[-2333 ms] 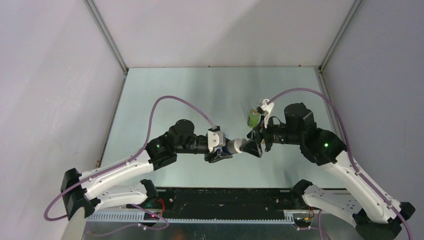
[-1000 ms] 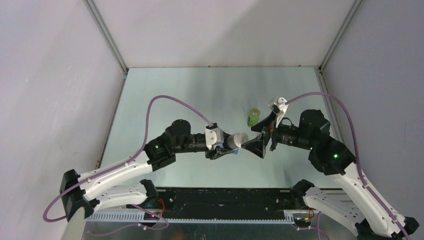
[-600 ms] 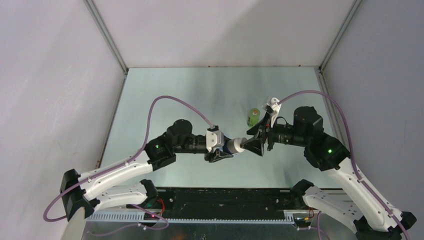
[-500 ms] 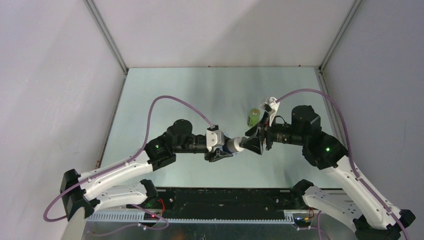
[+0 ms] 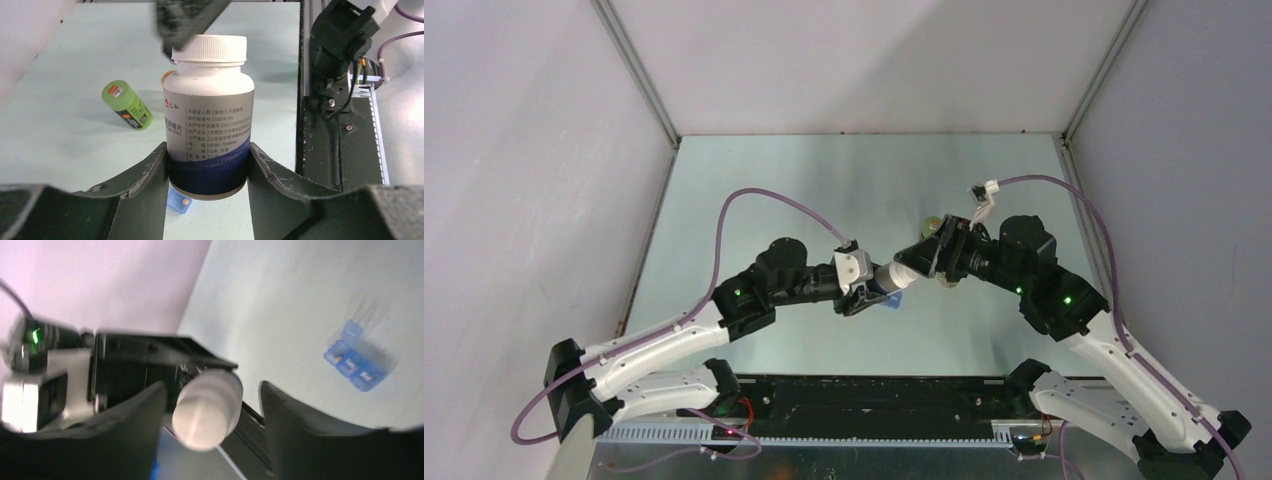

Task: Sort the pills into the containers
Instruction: Screw the lid of the pill bottle onto the pill bottle.

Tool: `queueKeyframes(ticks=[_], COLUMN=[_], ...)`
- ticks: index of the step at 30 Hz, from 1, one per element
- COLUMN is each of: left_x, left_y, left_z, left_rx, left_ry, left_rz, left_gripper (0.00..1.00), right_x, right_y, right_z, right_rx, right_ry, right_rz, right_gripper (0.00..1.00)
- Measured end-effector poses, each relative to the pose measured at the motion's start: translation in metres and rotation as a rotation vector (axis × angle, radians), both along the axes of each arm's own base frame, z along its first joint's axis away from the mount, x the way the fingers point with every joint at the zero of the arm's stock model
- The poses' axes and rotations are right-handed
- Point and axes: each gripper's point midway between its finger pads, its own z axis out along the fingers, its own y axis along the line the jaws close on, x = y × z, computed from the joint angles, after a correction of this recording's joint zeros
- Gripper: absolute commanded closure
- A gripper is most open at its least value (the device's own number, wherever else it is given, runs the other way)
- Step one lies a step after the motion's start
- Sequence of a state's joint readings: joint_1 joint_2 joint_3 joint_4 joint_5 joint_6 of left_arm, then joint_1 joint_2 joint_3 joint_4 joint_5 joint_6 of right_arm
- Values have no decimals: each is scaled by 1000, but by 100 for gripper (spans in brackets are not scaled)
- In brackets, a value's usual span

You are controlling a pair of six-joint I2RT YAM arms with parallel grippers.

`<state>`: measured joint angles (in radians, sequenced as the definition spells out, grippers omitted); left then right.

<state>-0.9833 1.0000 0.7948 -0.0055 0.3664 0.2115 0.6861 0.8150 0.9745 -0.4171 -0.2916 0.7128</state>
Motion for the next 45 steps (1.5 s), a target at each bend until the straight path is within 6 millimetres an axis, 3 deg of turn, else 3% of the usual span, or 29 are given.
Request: queueKeyframes(ticks=[1,3,9,14,19,24,30,32,37,45], left_x=[0,-3,-4,-8,-16,-24,-30,-32,-36,-30], left_y=[0,-2,-3,-3,-2,-2,-5,-6,-5,-6], left_z=[0,4,9,7,-2,-6,-1,1,0,-5], left_rx=[-1,-12,-27,-22,17,45,40,37,40,53], left_ry=[-3,-14,-25,-24,1,26,36,38,45,53], left_rz=[-1,-15,-21,-43,-82,-126,-171,-181,-199,-183], left_gripper=[100,100,100,100,99,98,98,98,99,100], right_x=[4,14,22,4,-17,-26,-41,-43,-43,-37], right_y=[-1,-3,-17,-27,-24,-23,-21,-21,-20,-18], right_z=[0,-4,0,14,2,-10,-15,-16,-17,-21], right_rx=[24,48,26,-34,-126,-184,-194,-196,-201,-201], right_ry=[24,52,-37,-256,-377,-415,-445,-449,-449,-388], right_rz=[-36,-106,-144,5,197,299,395,409,410,377], right_gripper=[5,1,2,7,20,2,1,4,23,28])
